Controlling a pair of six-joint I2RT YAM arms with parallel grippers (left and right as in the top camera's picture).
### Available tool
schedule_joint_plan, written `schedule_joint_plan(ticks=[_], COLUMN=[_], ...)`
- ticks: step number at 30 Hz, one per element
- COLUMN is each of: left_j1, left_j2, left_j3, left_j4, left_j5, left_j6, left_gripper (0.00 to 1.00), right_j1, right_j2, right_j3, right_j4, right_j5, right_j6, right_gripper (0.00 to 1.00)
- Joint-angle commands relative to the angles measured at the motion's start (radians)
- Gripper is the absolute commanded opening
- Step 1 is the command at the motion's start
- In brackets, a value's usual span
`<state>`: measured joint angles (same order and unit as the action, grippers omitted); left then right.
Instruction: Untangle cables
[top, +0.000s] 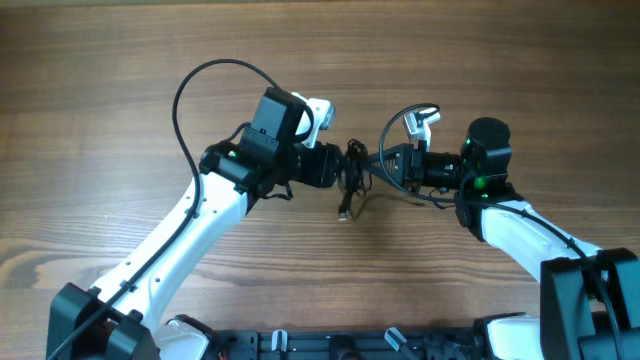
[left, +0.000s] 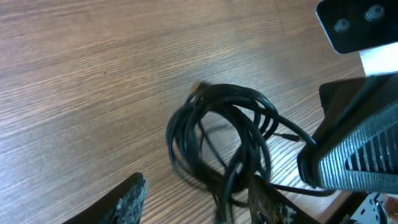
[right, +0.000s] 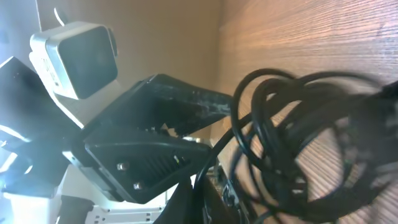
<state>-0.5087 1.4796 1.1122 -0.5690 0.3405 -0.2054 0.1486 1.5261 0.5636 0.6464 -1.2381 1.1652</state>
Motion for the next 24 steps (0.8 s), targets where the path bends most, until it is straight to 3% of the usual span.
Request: schedule_joint_plan(ticks=[1, 7, 11, 14, 16, 20, 22, 24], left_j1=[-0.003, 0.0, 0.038, 0.048, 0.058, 0.088, 0.104, 0.143], left_j2=[0.048, 0.07, 0.07, 0.069, 0.069, 0.071, 0.073, 0.073], left_j3=[-0.002, -0.002, -0.002, -0.002, -0.002, -0.002, -0.002, -0.006], left_j4=[0.029, 0.076, 0.117, 0.102, 0.093, 0.037, 0.0, -0.019], left_j5=[-0.01, -0.021, -0.002, 0.063, 0.063, 0.063, 0.111, 0.255], left_j6=[0.019, 0.018, -0.009, 0.193, 0.254, 0.307, 0.306, 0.303], left_gripper=[0.54, 0.52, 0.52, 0.54, 0.55, 0.69, 0.68, 0.88], right_j1=[-0.001, -0.001, -0.001, -0.002, -0.002, -0.002, -0.002, -0.002], right_j2=[0.013, 0.013, 0.013, 0.013, 0.013, 0.013, 0.013, 0.013], right_j3=[0.008, 0.008, 0.007, 0.008, 0.008, 0.008, 0.008, 0.008], right_j4=[0.045, 0.075, 0.075, 0.075, 0.075, 0.075, 0.076, 0.083], right_j5=[-0.077, -0.088, -0.184, -0.286, -0.285, -0.216, -0.21, -0.21], right_j6=[-0.022, -0.072, -0.215, -0.32, -0.325, -0.324, -0.323, -0.3], right_gripper=[0.04, 0.04, 0.04, 0.04, 0.04, 0.04, 0.04, 0.04])
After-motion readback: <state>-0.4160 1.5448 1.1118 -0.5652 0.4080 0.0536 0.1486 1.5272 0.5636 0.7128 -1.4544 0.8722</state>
